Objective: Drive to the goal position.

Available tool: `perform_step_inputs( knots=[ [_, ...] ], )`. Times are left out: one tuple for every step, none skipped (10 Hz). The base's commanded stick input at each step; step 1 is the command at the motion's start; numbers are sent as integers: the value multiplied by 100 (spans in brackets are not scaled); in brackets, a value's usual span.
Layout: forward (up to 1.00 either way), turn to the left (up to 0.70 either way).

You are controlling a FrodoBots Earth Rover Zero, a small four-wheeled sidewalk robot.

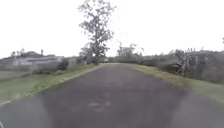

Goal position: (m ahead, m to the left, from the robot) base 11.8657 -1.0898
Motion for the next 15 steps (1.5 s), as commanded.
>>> perform_step_inputs(
  knots=[
    [70, 0],
    [70, 0],
    [70, 0],
    [70, 0],
    [70, 0],
    [70, 0],
    [70, 0],
    [70, 0],
    [70, 0],
    [70, 0],
    [70, 0],
    [70, -4],
    [70, -12],
    [70, -26],
    [70, -35]
  ],
)
